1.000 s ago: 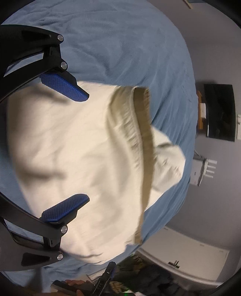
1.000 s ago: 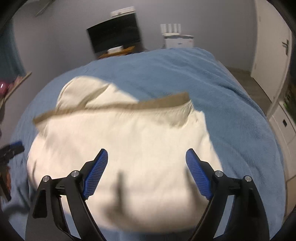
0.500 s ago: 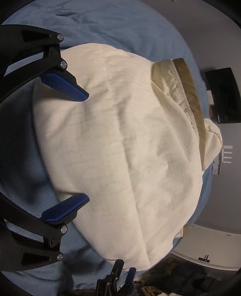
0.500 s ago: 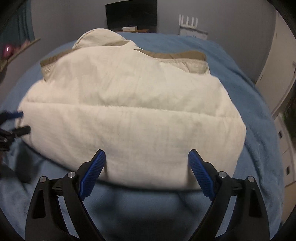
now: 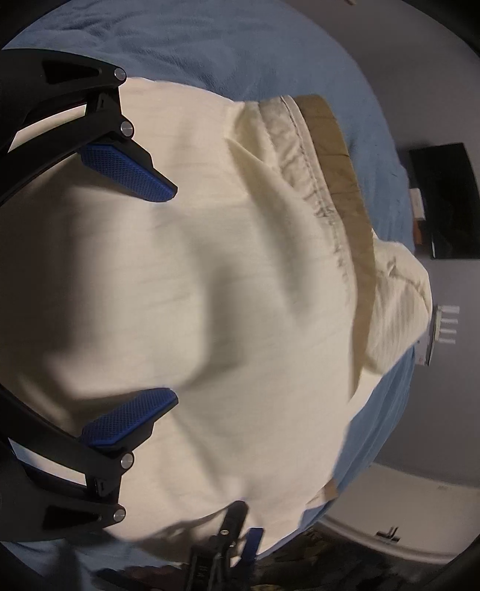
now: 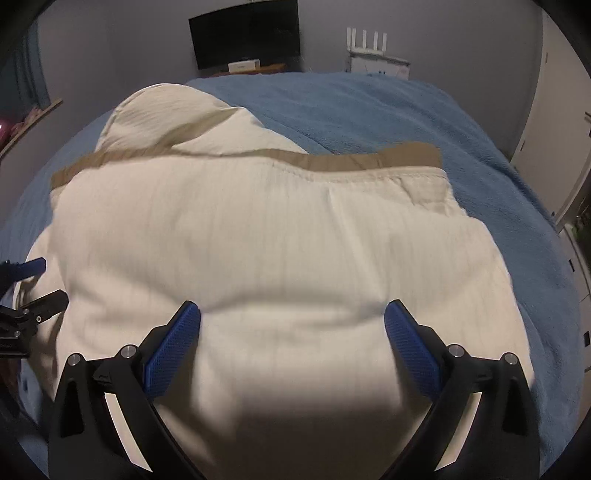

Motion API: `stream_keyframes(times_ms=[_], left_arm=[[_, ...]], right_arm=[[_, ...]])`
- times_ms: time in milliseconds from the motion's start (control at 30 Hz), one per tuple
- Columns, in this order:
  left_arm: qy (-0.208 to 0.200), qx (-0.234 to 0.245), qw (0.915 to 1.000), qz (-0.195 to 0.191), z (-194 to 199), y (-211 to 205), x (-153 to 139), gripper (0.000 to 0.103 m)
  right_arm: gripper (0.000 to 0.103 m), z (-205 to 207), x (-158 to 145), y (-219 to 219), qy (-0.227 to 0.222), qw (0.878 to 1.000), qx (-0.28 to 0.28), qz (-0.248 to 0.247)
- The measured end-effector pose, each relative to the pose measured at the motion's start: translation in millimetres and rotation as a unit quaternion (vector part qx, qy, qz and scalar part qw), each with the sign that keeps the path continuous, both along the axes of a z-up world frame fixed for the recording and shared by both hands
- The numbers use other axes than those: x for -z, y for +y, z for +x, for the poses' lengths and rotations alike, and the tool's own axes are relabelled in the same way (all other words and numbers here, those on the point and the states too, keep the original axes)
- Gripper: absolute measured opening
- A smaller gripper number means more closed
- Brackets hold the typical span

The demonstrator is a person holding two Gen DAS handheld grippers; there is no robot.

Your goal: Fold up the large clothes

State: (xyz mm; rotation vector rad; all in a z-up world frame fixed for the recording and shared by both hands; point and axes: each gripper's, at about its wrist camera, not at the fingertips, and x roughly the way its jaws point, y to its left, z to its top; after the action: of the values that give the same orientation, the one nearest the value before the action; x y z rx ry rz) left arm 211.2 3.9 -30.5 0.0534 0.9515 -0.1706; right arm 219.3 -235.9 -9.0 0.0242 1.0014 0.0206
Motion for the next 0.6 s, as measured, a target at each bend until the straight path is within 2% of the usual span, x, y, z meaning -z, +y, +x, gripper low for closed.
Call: stream_keyframes(times_ms=[200, 300, 400, 600], left_arm=[[0.025, -0.010, 0.9996, 0.011, 51.5, -1.8, -0.2, 0.098], [0.041, -0.033, 0.9986, 0.001, 77.0, 2.5, 1.0, 0.098], [0.057, -0.051, 0.9971, 0.007, 99.1, 6.9, 4.2, 0.098], [0.099, -0.038, 0.9941, 0.024, 116.3, 6.2, 26.3, 0.098]], right_arm=[[0.096, 53.5, 8.1, -3.7, 0.043, 0.999, 0.011, 0.012], [0.095, 76.9, 8.7, -4.0, 0.055, 0.998, 0.018, 0.007], [0.095, 98.5, 14.9, -3.4, 0.074, 0.997, 0.024, 0.000], [0.096, 117.9, 39.8, -5.5, 0.108, 0.994, 0.023, -0.002]])
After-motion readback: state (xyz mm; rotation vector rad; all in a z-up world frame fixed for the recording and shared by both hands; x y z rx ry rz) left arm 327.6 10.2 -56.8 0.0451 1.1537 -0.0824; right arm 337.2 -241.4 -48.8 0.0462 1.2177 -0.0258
